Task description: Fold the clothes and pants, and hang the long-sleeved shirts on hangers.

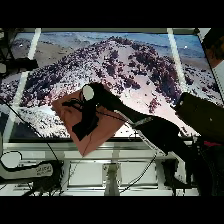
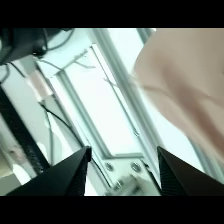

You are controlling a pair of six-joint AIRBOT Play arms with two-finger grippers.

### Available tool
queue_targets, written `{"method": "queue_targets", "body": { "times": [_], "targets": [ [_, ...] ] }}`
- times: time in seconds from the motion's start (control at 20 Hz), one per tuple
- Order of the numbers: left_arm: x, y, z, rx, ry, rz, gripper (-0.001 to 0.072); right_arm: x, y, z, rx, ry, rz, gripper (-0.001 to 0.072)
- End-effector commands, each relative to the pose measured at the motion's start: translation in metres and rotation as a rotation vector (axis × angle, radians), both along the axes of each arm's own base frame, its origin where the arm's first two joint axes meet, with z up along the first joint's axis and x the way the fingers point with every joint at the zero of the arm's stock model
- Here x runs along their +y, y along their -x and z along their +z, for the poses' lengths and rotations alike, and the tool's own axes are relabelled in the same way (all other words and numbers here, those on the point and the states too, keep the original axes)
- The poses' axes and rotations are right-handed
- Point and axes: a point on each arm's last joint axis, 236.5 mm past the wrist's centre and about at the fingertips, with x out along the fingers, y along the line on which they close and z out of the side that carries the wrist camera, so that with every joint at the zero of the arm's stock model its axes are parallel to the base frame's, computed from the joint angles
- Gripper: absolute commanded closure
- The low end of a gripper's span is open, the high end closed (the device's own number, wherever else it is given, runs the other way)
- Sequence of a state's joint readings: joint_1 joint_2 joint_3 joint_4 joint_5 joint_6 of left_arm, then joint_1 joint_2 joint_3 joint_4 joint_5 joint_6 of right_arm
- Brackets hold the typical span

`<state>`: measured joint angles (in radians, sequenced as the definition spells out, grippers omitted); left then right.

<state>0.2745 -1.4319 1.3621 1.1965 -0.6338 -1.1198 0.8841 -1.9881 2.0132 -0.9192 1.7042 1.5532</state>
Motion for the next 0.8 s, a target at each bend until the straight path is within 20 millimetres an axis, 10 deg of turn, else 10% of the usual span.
{"method": "queue_targets", "body": {
  "times": [0.0, 0.05, 0.1, 0.3, 0.5, 0.55, 0.65, 0.75],
  "targets": [
    [-0.009, 0.02, -0.023, 0.13, 0.061, -0.017, 0.07, -0.033, -0.057, 0.013, -0.13, 0.033, -0.091, 0.0455],
    [-0.013, 0.033, -0.035, 0.2, 0.096, -0.027, 0.07, -0.05, -0.083, 0.019, -0.153, 0.029, -0.142, 0.0663],
    [-0.016, 0.047, -0.048, 0.273, 0.127, -0.04, 0.07, -0.07, -0.112, 0.024, -0.169, 0.02, -0.205, 0.0701],
    [-0.004, 0.105, -0.098, 0.466, 0.313, 0.015, 0.07, -0.16, -0.21, 0.02, -0.161, -0.024, -0.492, 0.0704],
    [-0.027, 0.147, -0.129, 0.548, 0.629, 0.071, 0.0699, -0.195, -0.236, 0.02, 0.04, -0.245, -0.672, 0.0703],
    [-0.032, 0.157, -0.139, 0.583, 0.651, 0.077, 0.0699, -0.204, -0.246, 0.015, 0.053, -0.261, -0.726, 0.0672],
    [-0.047, 0.169, -0.15, 0.647, 0.704, 0.107, 0.0628, -0.223, -0.263, 0.006, 0.038, -0.253, -0.796, 0.0245],
    [-0.053, 0.171, -0.154, 0.668, 0.73, 0.138, 0.0169, -0.232, -0.276, 0.008, 0.023, -0.274, -0.843, 0.0085]
  ]
}}
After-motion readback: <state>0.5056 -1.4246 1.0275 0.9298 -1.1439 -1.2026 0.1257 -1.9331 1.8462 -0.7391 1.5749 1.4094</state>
